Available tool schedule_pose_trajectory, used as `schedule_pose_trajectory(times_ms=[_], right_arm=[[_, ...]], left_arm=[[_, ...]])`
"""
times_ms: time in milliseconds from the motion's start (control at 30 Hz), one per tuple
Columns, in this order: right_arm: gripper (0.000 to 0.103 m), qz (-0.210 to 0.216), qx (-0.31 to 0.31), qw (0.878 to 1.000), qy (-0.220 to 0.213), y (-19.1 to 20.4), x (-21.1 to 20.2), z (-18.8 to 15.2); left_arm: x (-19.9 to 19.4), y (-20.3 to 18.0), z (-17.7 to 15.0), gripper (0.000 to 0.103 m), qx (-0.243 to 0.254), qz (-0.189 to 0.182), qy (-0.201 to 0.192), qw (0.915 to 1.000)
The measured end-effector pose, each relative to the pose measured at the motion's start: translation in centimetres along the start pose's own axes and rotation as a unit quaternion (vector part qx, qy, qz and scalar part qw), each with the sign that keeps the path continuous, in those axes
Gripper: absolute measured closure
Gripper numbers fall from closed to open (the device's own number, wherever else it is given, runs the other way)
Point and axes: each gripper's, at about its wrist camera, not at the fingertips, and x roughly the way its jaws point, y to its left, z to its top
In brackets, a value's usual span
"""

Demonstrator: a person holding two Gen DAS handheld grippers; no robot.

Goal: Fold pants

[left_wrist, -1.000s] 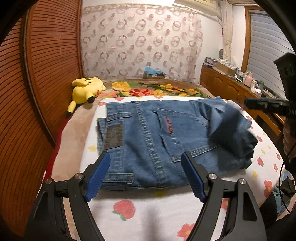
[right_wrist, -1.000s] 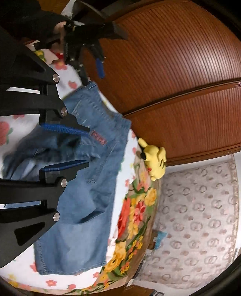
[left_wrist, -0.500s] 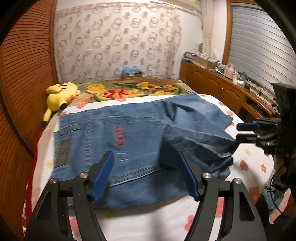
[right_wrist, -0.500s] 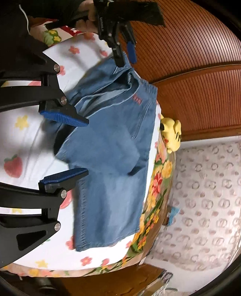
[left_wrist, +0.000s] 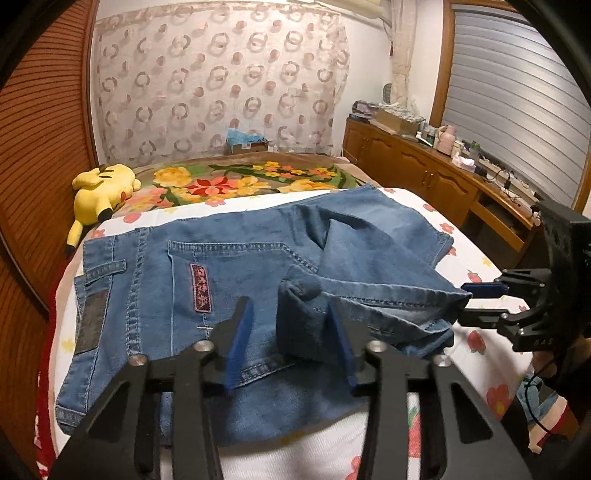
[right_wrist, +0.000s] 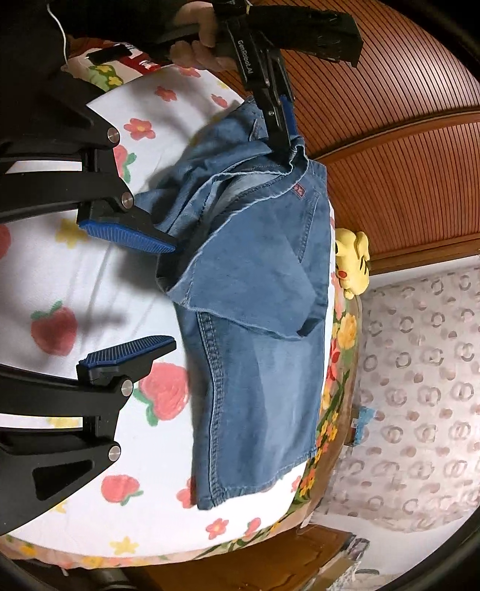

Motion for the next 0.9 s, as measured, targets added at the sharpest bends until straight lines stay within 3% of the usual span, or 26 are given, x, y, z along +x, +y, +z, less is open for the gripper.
schedule_pose_trajectory(times_ms=[67,100,133,167,300,500,667,900], right_arm=[[0.058,0.0,0.0,1.0,0.001,-0.3,0.6,0.3],[0.074,0.003,0.001,1.0,0.0,-0.6,0.6,0.4],[0.08,0.006,0.001,1.0,-0.002,-0.7,0.7,0.5],[0.088,0.006,-0.001,1.0,-0.006,-0.9,0.5,0.9],[0.097,0.009,-0.02,0.999,-0.027,-1.2,-0.3,2.7],[0.098,0.014,-0.063,0.996,-0.064,1.0,-0.5,8.9],[0.098,0.03,-0.111,0.989,-0.098,5.1,0.3,13.9],[0.098,0.051,-0.152,0.981,-0.111,10.7,4.1,17.5]], left_arm=[[-0.1,0.1,0.0,0.081,-0.004,-0.007,-0.003,1.0],[-0.3,0.1,-0.1,0.091,-0.006,-0.013,-0.006,0.9999],[-0.3,0.1,-0.1,0.094,-0.005,-0.015,-0.006,0.9999],[-0.6,0.0,-0.2,0.095,-0.004,-0.017,-0.007,0.9998],[-2.0,0.2,-0.7,0.097,-0.011,-0.02,-0.023,0.9995],[-5.2,1.0,-1.6,0.098,-0.032,-0.016,-0.059,0.9976],[-8.3,2.9,-2.7,0.098,-0.058,-0.003,-0.089,0.9944],[-10.1,6.2,-4.7,0.098,-0.078,0.037,-0.083,0.9928]])
